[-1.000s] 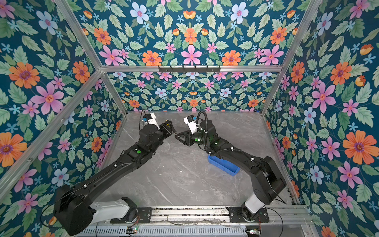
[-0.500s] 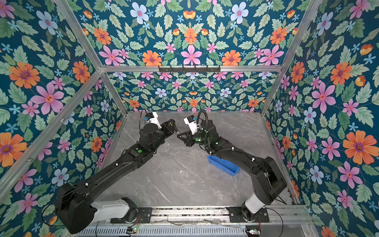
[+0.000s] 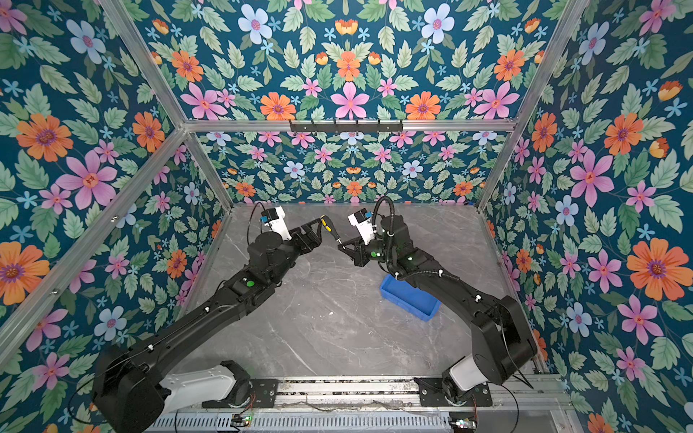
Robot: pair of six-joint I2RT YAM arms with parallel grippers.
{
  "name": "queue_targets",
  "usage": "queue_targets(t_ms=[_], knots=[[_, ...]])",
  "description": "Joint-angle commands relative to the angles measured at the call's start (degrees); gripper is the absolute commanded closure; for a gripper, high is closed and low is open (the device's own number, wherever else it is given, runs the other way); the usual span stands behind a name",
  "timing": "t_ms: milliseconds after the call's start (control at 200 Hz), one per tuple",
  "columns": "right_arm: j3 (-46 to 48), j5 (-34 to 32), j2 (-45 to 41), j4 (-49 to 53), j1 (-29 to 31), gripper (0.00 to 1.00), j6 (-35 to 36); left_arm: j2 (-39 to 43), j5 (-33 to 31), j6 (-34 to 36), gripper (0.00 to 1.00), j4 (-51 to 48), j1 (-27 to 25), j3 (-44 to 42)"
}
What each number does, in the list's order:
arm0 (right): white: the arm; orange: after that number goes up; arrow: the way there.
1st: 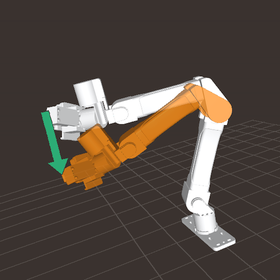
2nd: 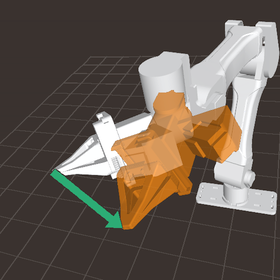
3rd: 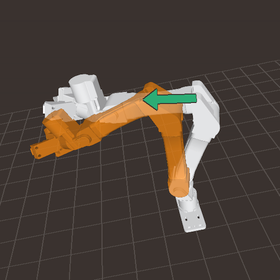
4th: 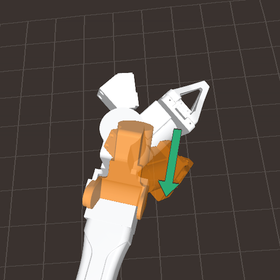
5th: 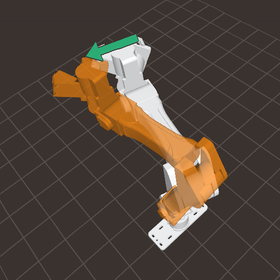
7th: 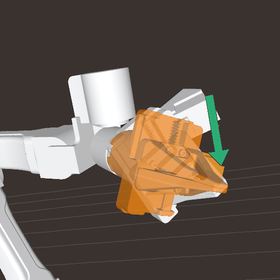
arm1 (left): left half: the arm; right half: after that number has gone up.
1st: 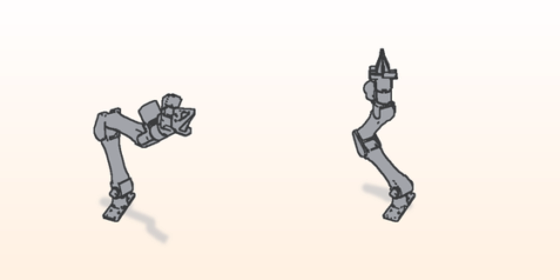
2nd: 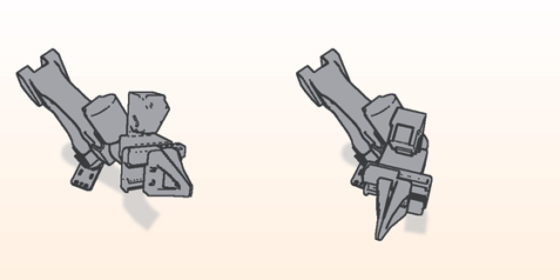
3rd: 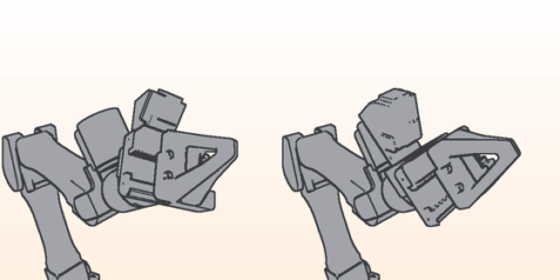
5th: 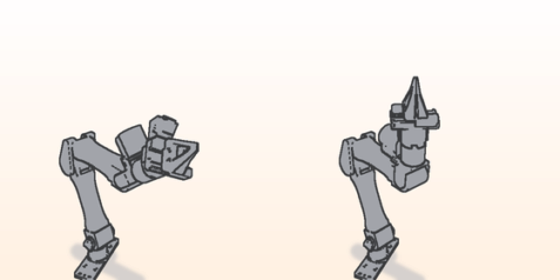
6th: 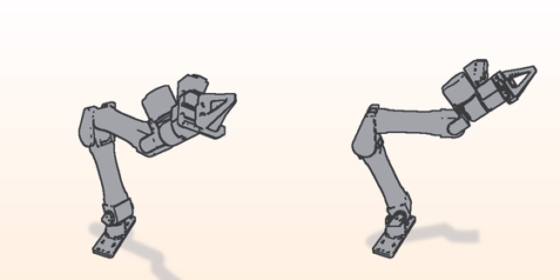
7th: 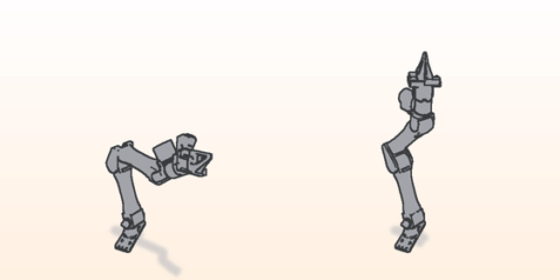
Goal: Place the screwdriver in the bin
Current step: 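Close the right gripper on the screwdriver shaft below the left gripper, then open and withdraw the left gripper while the right gripper carries the screwdriver to the bin, then lower the screwdriver into the blue bin and open the right gripper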
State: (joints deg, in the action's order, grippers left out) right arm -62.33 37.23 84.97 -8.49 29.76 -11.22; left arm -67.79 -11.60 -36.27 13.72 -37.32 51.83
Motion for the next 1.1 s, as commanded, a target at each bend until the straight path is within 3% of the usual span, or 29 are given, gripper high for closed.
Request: queue_targets(t_ms=[0, 250, 560, 855, 1095], knots=[[1.3, 0.1, -2.2, 4.9, -2.1, 1.00, 9.3, 1.6, 2.7, 15.3, 0.05, 3.1, 0.1, -1.2], [8.0, -0.3, -10.3, 13.0, -8.8, 1.00, 23.7, 4.0, 9.3, 35.9, 0.00, 4.1, 0.1, -5.3], [18.5, -6.9, -20.7, 23.2, -16.8, 1.00, 37.6, 0.7, 31.6, 54.4, 0.00, 2.8, 0.1, -7.3], [24.5, -15.2, -22.1, 29.6, -18.9, 1.00, 47.6, -2.5, 42.4, 59.4, 0.00, 1.9, -0.1, -7.9], [26.9, -18.6, -19.0, 26.9, -21.0, 1.00, 48.2, -3.7, 44.9, 59.0, 0.00, 2.6, -0.5, -8.3]])
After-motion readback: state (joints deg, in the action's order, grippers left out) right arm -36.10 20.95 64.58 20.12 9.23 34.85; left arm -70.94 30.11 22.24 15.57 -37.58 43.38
